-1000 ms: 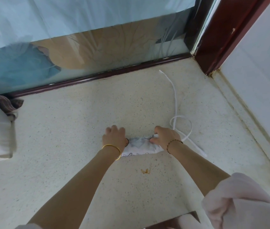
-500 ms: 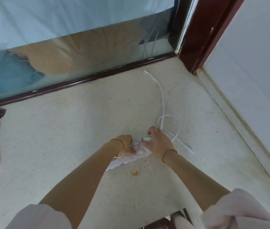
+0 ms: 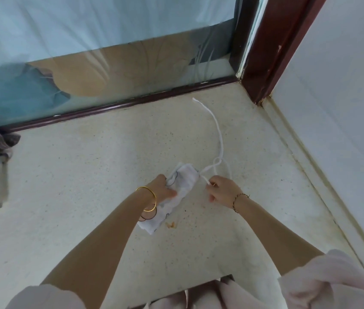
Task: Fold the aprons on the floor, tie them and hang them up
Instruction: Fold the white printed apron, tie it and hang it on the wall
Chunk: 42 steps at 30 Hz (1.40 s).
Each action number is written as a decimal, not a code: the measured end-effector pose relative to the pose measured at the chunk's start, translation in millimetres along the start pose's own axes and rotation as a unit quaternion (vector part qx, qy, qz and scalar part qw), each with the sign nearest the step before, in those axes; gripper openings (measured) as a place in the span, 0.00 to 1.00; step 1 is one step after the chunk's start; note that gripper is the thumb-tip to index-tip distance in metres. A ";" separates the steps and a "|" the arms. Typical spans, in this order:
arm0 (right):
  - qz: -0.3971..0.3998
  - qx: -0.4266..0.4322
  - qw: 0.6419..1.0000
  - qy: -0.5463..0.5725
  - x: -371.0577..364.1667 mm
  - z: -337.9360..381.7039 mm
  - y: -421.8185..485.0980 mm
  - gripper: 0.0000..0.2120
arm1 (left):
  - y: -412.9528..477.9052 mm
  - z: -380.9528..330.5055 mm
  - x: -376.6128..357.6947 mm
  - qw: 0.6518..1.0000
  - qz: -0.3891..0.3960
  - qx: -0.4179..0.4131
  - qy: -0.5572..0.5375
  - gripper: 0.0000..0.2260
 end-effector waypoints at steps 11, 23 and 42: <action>0.054 -0.114 0.986 0.107 14.4 16.3 -24.6 0.11 | -18.3 -16.5 50.4 0.923 -0.113 0.130 -0.345 0.08; -0.085 0.065 0.982 -0.158 66.0 76.4 -10.4 0.31 | -29.5 -38.0 115.9 0.851 -0.227 0.087 -0.466 0.12; -0.400 0.101 0.902 0.128 104.2 102.5 -1.6 0.02 | -66.5 -70.1 78.5 0.875 -0.161 0.002 -0.456 0.15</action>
Point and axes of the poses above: each hand's wrist, its own y-axis towards the middle knuckle, its own x-axis out of the back of the hand, z = x × y, the point moved 6 cm from there along y, towards the middle knuckle, and after that the axes turned 14 degrees about -z, right-handed, at the moved point
